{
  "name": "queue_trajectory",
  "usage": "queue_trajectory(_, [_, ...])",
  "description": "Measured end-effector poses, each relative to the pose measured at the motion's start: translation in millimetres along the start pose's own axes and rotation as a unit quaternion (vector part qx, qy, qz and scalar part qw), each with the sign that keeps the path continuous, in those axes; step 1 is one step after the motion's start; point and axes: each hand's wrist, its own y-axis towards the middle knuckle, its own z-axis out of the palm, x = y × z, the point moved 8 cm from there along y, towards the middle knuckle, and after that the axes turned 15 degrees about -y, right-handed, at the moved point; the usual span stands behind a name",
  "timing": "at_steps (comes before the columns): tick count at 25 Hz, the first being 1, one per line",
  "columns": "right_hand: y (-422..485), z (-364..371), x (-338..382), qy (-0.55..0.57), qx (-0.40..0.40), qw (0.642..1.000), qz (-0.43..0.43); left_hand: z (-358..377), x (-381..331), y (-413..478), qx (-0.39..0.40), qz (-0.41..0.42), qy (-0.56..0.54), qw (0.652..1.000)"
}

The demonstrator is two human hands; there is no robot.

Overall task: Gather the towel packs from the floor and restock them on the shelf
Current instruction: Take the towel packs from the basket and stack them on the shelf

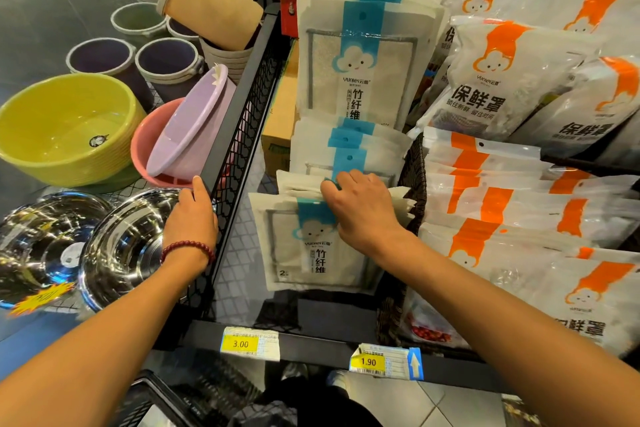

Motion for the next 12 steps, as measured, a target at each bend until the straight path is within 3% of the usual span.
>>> queue_trajectory(12, [-9, 43, -30, 0.009, 0.087, 0.992, 0.091, 0, -1, 0, 0.002, -0.001, 0.005, 1.0])
